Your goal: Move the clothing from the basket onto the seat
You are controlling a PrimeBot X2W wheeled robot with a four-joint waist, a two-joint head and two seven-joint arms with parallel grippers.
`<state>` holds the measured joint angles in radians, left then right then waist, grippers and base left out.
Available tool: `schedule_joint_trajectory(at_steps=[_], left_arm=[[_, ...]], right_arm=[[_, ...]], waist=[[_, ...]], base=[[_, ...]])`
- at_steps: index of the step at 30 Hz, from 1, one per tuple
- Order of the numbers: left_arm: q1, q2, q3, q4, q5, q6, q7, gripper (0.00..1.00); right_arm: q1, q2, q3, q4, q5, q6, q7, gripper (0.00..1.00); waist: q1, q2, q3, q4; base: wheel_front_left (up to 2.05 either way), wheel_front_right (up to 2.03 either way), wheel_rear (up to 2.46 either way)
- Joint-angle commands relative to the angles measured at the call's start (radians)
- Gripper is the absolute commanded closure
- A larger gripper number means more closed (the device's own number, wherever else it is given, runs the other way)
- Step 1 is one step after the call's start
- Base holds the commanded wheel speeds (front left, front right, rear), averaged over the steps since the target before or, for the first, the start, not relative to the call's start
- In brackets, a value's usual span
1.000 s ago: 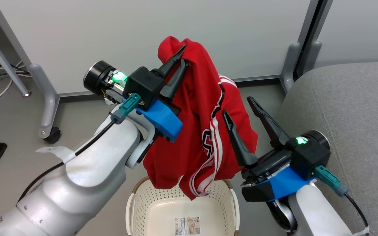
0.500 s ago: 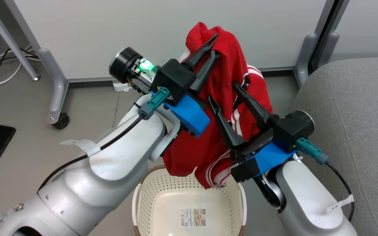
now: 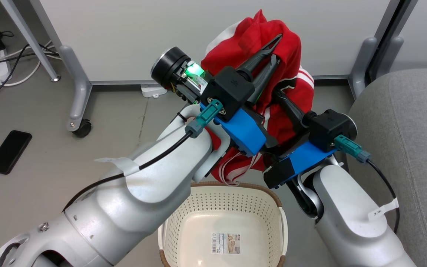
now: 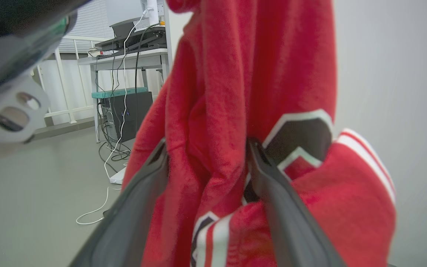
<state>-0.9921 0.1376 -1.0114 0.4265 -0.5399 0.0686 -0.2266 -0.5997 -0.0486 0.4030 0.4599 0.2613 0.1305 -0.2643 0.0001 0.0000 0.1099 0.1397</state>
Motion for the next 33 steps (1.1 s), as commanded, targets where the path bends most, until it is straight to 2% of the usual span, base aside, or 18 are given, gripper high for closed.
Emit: schedule_joint_trajectory(at_steps=[1, 2, 3, 4, 32, 33], left_arm=[[-0.018, -0.007, 0.0, 0.0, 0.002, -0.002, -0.007, 1.0], [-0.018, -0.008, -0.001, 0.001, 0.002, -0.002, -0.008, 1.0], [-0.018, -0.009, -0.001, 0.001, 0.001, -0.002, -0.009, 1.0], [-0.018, -0.01, -0.002, 0.002, 0.001, -0.002, -0.01, 1.0], [0.002, 0.007, -0.011, 0.031, -0.015, 0.006, -0.022, 1.0], [0.001, 0.007, -0.011, 0.032, -0.014, 0.008, -0.023, 0.85]], right_arm=[[-0.017, -0.003, -0.005, 0.006, 0.008, 0.0, 0.0, 0.0], [-0.02, -0.003, -0.003, 0.01, 0.011, 0.0, 0.0, 0.0], [-0.024, -0.003, -0.002, 0.013, 0.016, 0.0, 0.0, 0.52], [-0.026, -0.003, -0.004, 0.015, 0.018, 0.0, 0.0, 1.0], [-0.01, -0.003, 0.026, 0.011, 0.038, 0.0, -0.001, 1.0], [-0.01, -0.003, 0.027, 0.01, 0.038, 0.0, 0.0, 1.0]], waist=[[-0.0001, 0.0, -0.002, 0.003], [-0.0001, 0.0, -0.004, 0.004], [-0.0001, 0.0, -0.005, 0.005], [-0.0001, 0.0, -0.007, 0.006], [-0.0001, 0.0, -0.02, -0.002], [-0.0001, 0.0, -0.02, -0.002]], base=[[0.0, 0.0, 0.0], [0.0, 0.0, 0.0], [0.0, 0.0, 0.0], [0.0, 0.0, 0.0], [0.0, 0.0, 0.0], [0.0, 0.0, 0.0]])
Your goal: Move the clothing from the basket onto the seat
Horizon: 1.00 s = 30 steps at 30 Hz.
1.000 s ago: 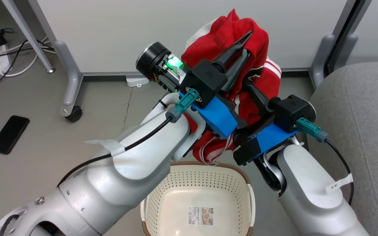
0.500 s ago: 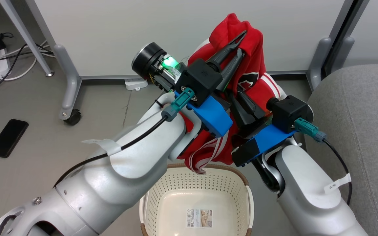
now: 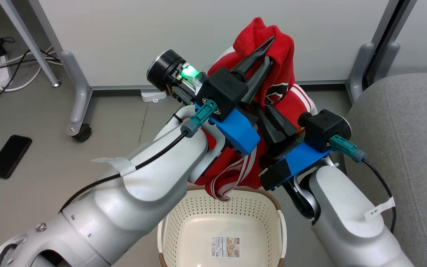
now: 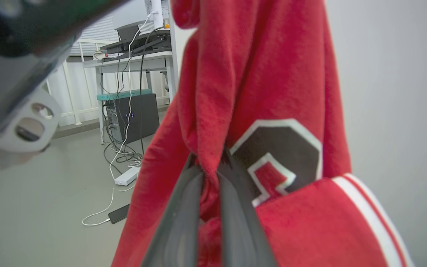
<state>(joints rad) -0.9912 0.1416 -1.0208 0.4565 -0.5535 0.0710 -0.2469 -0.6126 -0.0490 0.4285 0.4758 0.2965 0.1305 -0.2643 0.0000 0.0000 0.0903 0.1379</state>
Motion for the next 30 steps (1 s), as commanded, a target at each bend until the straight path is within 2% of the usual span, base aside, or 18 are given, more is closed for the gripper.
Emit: schedule_joint_trajectory(at_steps=[1, 2, 19, 30], left_arm=[[0.0, 0.002, -0.002, 0.004, -0.001, 0.007, -0.002, 0.52], [0.002, 0.002, -0.003, 0.006, -0.004, 0.007, 0.001, 0.0], [-0.012, 0.014, 0.009, -0.001, 0.005, 0.025, -0.011, 0.0], [0.01, 0.032, 0.02, -0.015, 0.001, 0.034, -0.014, 0.0]], right_arm=[[0.004, -0.003, 0.002, -0.008, 0.003, 0.0, 0.0, 1.0], [0.004, -0.003, 0.003, -0.01, 0.003, 0.0, -0.001, 1.0], [-0.003, -0.003, -0.002, -0.035, -0.002, 0.0, -0.001, 1.0], [-0.013, -0.003, -0.027, -0.046, -0.014, 0.0, -0.001, 1.0]], waist=[[0.0, 0.0, 0.001, 0.0], [0.0, 0.0, 0.002, 0.0], [0.0, 0.0, 0.024, -0.013], [0.0, 0.0, 0.048, -0.063]], base=[[0.0, 0.0, 0.0], [0.0, 0.0, 0.0], [0.0, 0.0, 0.0], [0.0, 0.0, 0.0]])
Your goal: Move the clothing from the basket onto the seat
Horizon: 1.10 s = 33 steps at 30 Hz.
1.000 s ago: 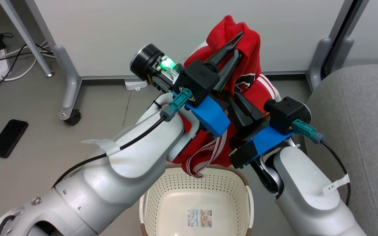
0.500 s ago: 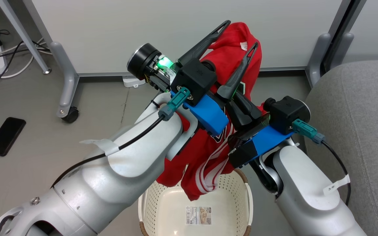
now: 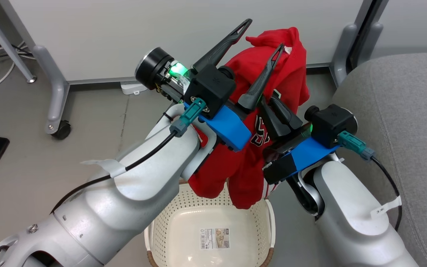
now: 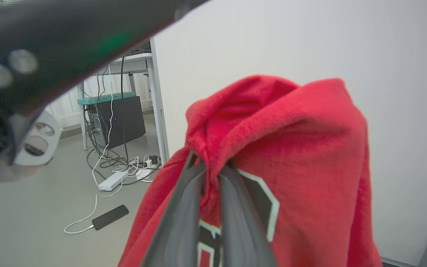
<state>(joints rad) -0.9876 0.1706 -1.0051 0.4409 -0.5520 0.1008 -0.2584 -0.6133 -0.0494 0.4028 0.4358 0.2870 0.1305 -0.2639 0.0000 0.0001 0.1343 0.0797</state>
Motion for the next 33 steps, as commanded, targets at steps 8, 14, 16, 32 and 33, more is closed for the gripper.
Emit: schedule_joint_trajectory(at_steps=[8, 14, 16, 32, 33], left_arm=[[0.024, 0.022, 0.006, -0.013, -0.009, 0.006, -0.004, 0.0], [0.039, 0.03, 0.007, -0.023, -0.016, 0.006, -0.005, 0.0], [0.042, 0.034, 0.004, -0.024, -0.018, 0.005, -0.005, 0.0], [0.085, 0.044, -0.022, -0.023, -0.042, -0.012, 0.006, 0.0], [0.087, 0.044, -0.024, -0.023, -0.045, -0.011, 0.008, 0.0]], right_arm=[[0.002, -0.002, -0.034, -0.04, -0.031, 0.0, -0.001, 1.0], [0.026, -0.002, -0.064, -0.072, -0.06, 0.0, -0.001, 1.0], [0.036, -0.002, -0.078, -0.083, -0.072, 0.0, -0.001, 1.0], [0.125, -0.002, -0.225, -0.152, -0.156, 0.0, -0.001, 1.0], [0.13, -0.002, -0.234, -0.157, -0.16, 0.0, -0.001, 1.0]], waist=[[0.0, -0.0001, 0.025, -0.067], [0.0, -0.0001, 0.036, -0.117], [0.0, -0.0001, 0.037, -0.134], [0.0, -0.0001, 0.041, -0.286], [0.0, -0.0001, 0.042, -0.296]], base=[[0.0, 0.0, 0.0], [0.0, 0.0, 0.0], [0.0, 0.0, 0.0], [0.0, 0.0, 0.0], [0.0, 0.0, 0.0]])
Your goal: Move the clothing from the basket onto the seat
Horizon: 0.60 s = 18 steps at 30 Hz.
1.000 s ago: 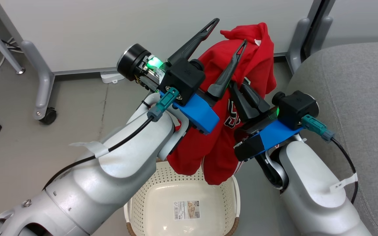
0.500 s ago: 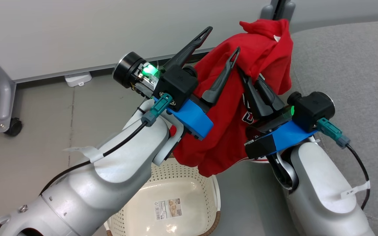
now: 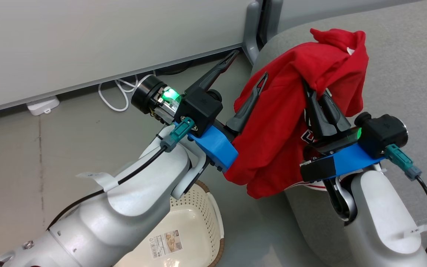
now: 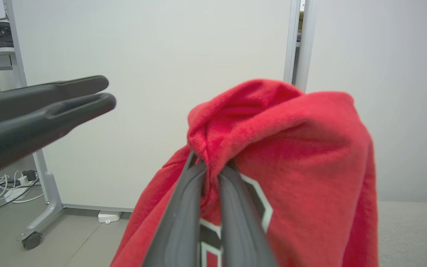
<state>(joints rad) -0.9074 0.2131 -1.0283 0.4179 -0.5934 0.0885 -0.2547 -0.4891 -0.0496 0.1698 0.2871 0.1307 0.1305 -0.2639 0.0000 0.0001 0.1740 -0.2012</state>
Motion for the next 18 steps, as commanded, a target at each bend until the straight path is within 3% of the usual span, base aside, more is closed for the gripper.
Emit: schedule_joint_trajectory(at_steps=[1, 18], left_arm=[[0.009, 0.003, -0.002, 0.001, -0.004, 0.0, 0.004, 0.0], [0.053, 0.002, -0.047, 0.026, -0.047, -0.05, 0.05, 0.0]], right_arm=[[0.011, -0.001, -0.01, -0.012, -0.008, 0.0, -0.001, 1.0], [0.12, -0.001, -0.153, -0.105, -0.051, 0.0, -0.001, 1.0]], waist=[[0.0, -0.0001, 0.003, -0.025], [0.0, -0.0001, 0.041, -0.156]], base=[[0.0, 0.0, 0.0], [0.0, 0.0, 0.0]])
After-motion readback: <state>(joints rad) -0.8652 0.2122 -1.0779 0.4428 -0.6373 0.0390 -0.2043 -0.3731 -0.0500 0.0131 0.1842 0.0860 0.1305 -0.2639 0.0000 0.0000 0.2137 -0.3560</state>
